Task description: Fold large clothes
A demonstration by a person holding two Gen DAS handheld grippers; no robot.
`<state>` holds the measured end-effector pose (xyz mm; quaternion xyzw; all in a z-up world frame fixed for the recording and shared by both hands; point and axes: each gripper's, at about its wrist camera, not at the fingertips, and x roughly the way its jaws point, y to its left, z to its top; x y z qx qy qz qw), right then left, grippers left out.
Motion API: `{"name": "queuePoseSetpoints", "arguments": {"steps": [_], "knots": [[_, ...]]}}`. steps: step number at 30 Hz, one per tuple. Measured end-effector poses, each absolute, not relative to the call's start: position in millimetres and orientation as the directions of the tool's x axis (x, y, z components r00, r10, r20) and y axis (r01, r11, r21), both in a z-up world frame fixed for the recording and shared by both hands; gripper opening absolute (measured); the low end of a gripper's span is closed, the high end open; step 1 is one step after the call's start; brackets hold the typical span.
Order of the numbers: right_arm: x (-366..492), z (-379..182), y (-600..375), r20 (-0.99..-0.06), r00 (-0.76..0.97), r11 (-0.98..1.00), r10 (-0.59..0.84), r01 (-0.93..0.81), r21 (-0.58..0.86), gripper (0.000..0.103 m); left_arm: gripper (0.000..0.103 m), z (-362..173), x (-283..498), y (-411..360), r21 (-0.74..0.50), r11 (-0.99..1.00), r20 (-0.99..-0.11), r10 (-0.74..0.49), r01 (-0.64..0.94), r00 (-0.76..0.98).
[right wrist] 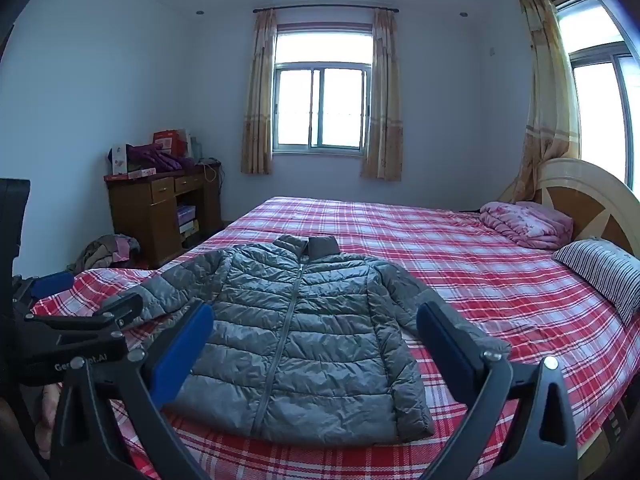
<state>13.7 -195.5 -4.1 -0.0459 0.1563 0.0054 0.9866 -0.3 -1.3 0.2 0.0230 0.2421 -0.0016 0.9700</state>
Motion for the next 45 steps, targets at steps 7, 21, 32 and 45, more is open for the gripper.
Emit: {"name": "queuePoseSetpoints", "arguments": {"steps": [7,21,32,45], "knots": [[17,-5,-192,-0.312,0.95,0.995,-0.008,-0.024,-0.098,0.103,0.102,-2,2,-10,0.041,0.999,-0.473,0.023,-0.004,0.881],[16,-3,-193,-0.305,0.952,0.996,-0.005,-0.023,-0.089,0.103,0.102,2,0,1,0.028,1.0,-0.458,0.012,0.001,0.889],[14,-7,-196,-0.31,0.951,0.996,-0.004,-0.025,-0.09,0.103,0.102,4,1,1,0.03,1.0,-0.457,0.012,0.001,0.889],[16,-6,-196,-0.313,0.95,0.996,-0.004,-0.025,-0.088,0.103,0.102,5,2,-1,0.031,1.0,-0.453,0.016,-0.002,0.892]]}}
